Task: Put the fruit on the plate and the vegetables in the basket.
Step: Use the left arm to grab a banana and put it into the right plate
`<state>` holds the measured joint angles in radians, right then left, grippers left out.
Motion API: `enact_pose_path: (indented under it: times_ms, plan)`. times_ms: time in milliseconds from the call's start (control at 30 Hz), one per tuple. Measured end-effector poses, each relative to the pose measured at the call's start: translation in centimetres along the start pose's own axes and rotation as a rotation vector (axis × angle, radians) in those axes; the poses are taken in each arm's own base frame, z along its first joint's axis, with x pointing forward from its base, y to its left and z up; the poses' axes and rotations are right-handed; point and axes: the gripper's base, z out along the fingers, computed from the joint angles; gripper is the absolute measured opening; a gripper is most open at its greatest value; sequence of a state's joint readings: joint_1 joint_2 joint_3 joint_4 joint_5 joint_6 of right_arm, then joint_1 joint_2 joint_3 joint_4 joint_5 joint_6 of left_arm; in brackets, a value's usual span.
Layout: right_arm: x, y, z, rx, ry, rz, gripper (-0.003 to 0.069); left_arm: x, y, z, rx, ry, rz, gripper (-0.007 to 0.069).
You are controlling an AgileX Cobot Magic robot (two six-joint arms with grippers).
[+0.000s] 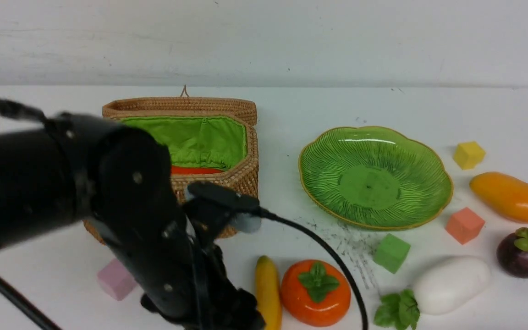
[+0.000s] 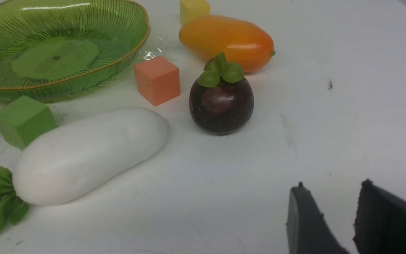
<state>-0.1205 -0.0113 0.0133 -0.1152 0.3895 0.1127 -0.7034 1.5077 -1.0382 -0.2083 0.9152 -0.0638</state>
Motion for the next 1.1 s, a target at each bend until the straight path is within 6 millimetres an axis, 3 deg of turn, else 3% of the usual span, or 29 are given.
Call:
enact_pose_path:
  times_ms: [133,233,533,767,1000,1100]
  plan:
    - [0.0,0.0,0.0,0.000,0.000,0.000,0.0242,-0.5,-1.8,1.6,0.023,-0.083,-0.128,0.0534]
    - [0.0,0.0,0.0,0.000,0.000,0.000,0.0242,-0.9,-2.0,2.8,0.024,-0.090,-0.168,0.0534]
    - [0.0,0.0,0.0,0.000,0.000,0.000,0.0242,-1.0,-1.3,8.2,-0.032,0.048,-0.199,0.0531]
    - [0.0,0.0,0.0,0.000,0.000,0.000,0.0242,-0.8,-1.1,9.1,-0.046,0.085,-0.191,0.0501]
    - [0.0,0.0,0.0,0.000,0.000,0.000,0.0242,-0.1,-1.0,9.1,-0.054,0.166,-0.080,0.0302]
    - [0.0,0.0,0.0,0.000,0.000,0.000,0.0242,0.1,-1.0,9.0,-0.055,0.183,-0.060,0.0304]
